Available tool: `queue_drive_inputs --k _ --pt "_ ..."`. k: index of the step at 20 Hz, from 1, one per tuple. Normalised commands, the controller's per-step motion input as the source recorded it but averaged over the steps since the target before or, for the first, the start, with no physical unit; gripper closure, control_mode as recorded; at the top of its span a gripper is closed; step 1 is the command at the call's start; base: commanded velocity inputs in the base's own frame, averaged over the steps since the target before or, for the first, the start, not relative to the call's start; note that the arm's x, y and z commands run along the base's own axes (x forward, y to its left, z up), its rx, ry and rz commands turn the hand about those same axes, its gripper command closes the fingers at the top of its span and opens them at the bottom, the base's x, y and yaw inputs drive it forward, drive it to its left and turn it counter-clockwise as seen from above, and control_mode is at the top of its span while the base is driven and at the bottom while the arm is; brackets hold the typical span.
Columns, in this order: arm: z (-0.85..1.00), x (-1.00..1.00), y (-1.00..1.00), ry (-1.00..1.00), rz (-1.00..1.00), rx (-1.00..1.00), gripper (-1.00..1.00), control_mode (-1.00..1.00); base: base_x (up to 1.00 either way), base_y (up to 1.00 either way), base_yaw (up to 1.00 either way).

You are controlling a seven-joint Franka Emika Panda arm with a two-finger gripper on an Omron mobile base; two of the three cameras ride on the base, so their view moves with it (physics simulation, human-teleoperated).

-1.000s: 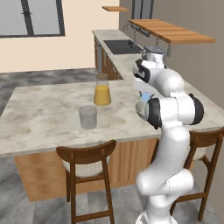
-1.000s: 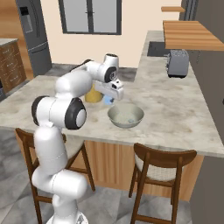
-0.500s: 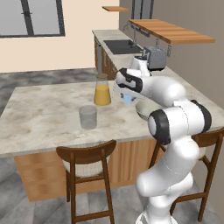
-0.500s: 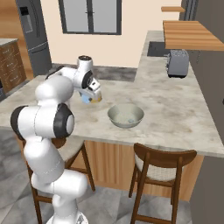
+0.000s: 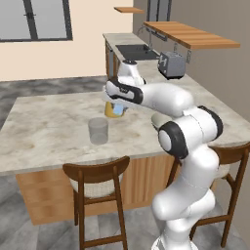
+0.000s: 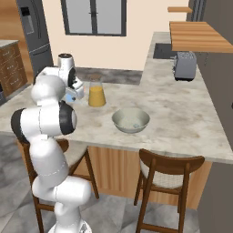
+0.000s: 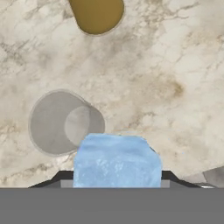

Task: There are two ice cubes in the ice bowl. Place both ice cubes in the glass cup.

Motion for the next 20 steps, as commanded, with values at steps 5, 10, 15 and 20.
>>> queue_drive_inputs --k 5,10,15,20 --pt "-0.17 0.24 0.86 0.00 0.00 -0.08 1.00 -1.00 0.00 0.00 0.00" --pt "-0.08 0.02 0.21 0.00 0.01 -0.11 1.00 -1.00 0.00 0.00 0.00" --pt "-0.11 0.24 0.24 0.00 0.00 0.01 1.00 -1.00 0.00 0.00 0.00" --pt "-0.14 0.34 0.15 0.00 0.00 0.01 1.00 -1.00 0.00 0.00 0.00"
